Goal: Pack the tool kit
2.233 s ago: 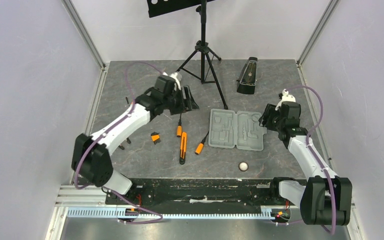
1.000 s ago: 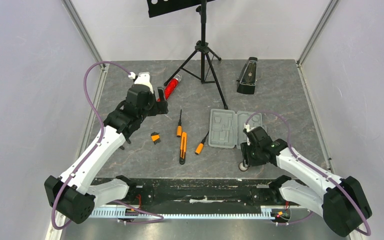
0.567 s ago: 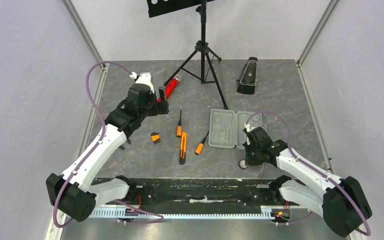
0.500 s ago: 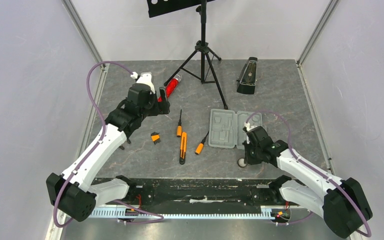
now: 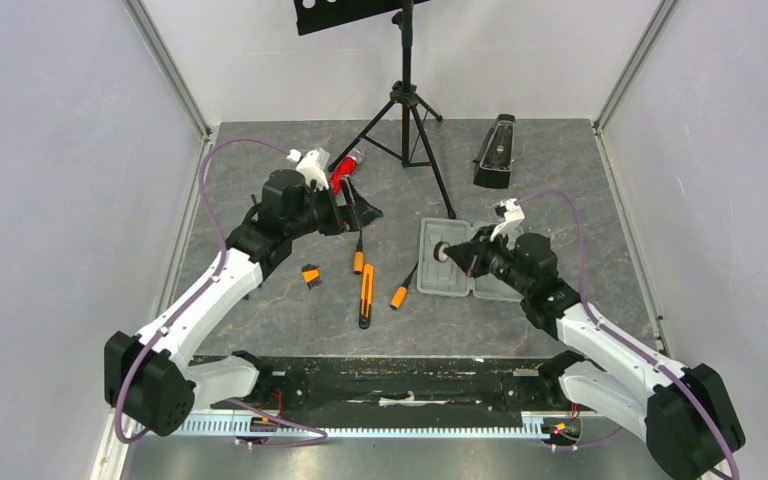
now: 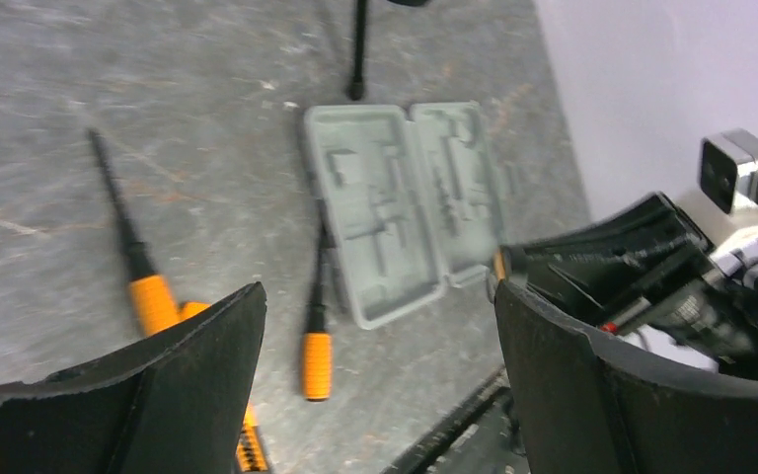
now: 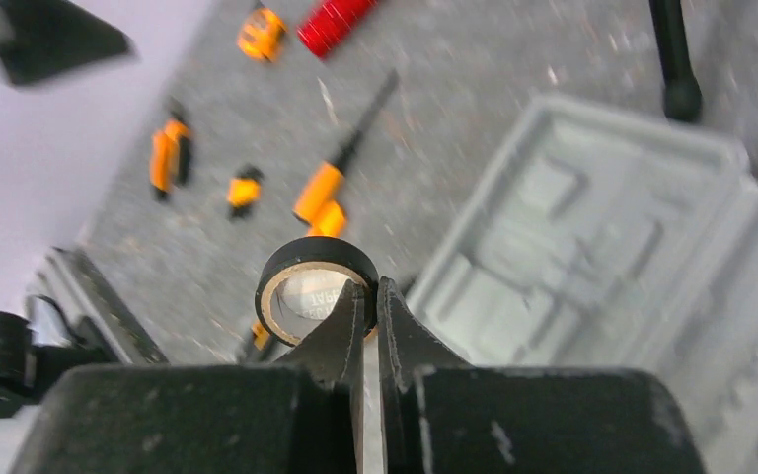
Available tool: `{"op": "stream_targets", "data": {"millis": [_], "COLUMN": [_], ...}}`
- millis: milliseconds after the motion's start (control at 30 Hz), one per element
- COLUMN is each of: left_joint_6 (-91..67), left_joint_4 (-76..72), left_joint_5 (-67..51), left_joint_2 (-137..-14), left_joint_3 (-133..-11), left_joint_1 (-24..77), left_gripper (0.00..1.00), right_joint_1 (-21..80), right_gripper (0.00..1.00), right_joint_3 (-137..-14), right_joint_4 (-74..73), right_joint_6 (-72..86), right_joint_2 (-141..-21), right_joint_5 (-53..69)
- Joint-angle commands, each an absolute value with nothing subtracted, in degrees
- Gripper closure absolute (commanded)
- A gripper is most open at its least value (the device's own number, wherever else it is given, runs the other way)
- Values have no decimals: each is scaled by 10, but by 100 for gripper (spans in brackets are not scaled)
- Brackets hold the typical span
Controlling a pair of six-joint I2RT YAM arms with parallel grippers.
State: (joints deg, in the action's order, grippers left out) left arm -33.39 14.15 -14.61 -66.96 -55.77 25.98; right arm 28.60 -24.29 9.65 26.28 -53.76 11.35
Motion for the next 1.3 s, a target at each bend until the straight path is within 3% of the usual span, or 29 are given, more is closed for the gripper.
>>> {"op": "stream_targets", "data": {"millis": [0, 267, 433, 767, 1267], "left_joint_6": [-421, -396, -368, -216, 56], "left_joint_4": [-5, -152, -220, -264, -89], "left_joint_5": [-286, -321, -347, -430, -419], "left_joint_2": [-683, -673, -675, -635, -606], "left_joint_3": [-535, -515, -519, -521, -567], "left_joint_1": [270, 328, 342, 349, 429], "left_gripper": [9, 7, 7, 6, 8], "right_joint_1": [258, 247, 246, 247, 248], "right_gripper": [100, 100, 100, 100, 100], "right_joint_3": [-217, -236, -265, -310, -331], "right_joint_4": [429, 782, 890, 875, 830], "right_joint_6": [350, 537, 626, 661, 643], "right_joint_2": [-572, -697, -746, -753, -744], "right_joint_5": [219, 358, 394, 434, 460]}}
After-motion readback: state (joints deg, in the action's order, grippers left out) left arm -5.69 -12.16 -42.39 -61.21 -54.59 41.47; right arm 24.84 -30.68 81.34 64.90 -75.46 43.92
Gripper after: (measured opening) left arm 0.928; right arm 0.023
